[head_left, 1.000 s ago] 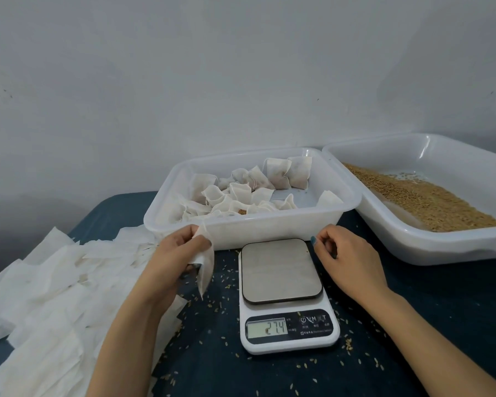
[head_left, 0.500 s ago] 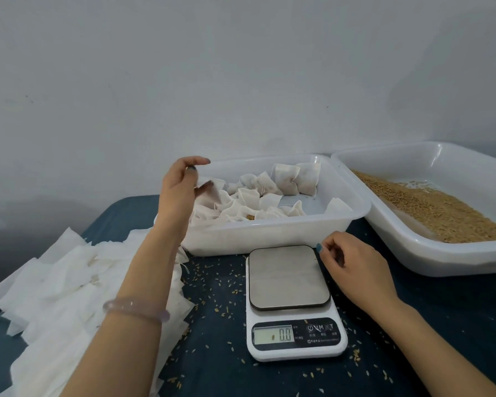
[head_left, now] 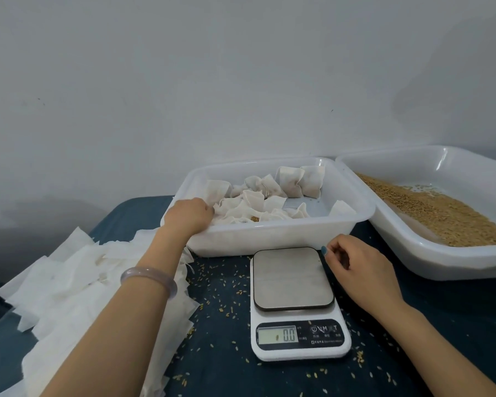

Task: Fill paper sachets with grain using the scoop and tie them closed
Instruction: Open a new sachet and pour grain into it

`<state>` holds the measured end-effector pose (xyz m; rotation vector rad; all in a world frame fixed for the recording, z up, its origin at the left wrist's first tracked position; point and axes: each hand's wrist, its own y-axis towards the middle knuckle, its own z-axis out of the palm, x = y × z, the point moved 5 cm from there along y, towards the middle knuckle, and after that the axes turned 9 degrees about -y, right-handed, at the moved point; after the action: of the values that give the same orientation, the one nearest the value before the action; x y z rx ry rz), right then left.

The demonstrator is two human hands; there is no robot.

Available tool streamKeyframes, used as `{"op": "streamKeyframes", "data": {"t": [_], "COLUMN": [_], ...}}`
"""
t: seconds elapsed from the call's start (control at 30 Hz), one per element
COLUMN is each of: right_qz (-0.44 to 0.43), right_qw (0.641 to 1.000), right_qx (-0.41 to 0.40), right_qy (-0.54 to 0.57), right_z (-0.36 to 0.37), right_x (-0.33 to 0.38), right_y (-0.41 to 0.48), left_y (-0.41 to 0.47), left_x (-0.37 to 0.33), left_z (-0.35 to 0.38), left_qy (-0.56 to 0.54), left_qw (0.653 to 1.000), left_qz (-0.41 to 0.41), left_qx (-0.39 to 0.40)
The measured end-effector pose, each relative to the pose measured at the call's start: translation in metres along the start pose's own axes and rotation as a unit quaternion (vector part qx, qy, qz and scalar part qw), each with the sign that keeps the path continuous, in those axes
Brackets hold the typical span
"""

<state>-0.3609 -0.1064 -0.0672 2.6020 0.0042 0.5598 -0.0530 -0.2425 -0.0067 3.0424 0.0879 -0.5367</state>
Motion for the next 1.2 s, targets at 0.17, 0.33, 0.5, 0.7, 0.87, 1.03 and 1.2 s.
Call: {"op": "streamKeyframes", "data": {"t": [0.17, 0.33, 0.5, 0.7, 0.87, 1.03, 1.2], "right_qz": [0.005, 0.005, 0.009, 0.007, 0.006, 0.007, 0.008], "right_qw": [1.0, 1.0, 1.0, 1.0, 1.0, 1.0, 1.0], "right_qx": [0.001, 0.007, 0.008, 0.01, 0.011, 0.011, 0.008], "right_qy": [-0.004, -0.012, -0.008, -0.011, -0.014, -0.017, -0.016], "right_z": [0.0, 0.001, 0.0, 0.0, -0.001, 0.0, 0.001], "right_x": [-0.001, 0.0, 0.0, 0.001, 0.002, 0.0, -0.001], "right_y": [0.0, 0.0, 0.0, -0.001, 0.0, 0.001, 0.001], "left_y": [-0.024, -0.062, -0.072, -0.06, -0.061, -0.065, -0.068], "left_x": [-0.002, 0.009, 0.061, 0.094, 0.1, 0.092, 0.082], "left_z": [-0.021, -0.051, -0.058, -0.014, -0.001, -0.012, -0.022], "left_qy": [0.013, 0.019, 0.076, 0.123, 0.122, 0.079, 0.026], "left_qw": [0.994, 0.974, 0.964, 0.978, 0.98, 0.979, 0.984], "left_qz": [0.035, -0.008, -0.136, -0.168, -0.143, -0.118, -0.092], "left_qx": [-0.101, -0.226, -0.216, 0.009, -0.066, -0.149, -0.152]}}
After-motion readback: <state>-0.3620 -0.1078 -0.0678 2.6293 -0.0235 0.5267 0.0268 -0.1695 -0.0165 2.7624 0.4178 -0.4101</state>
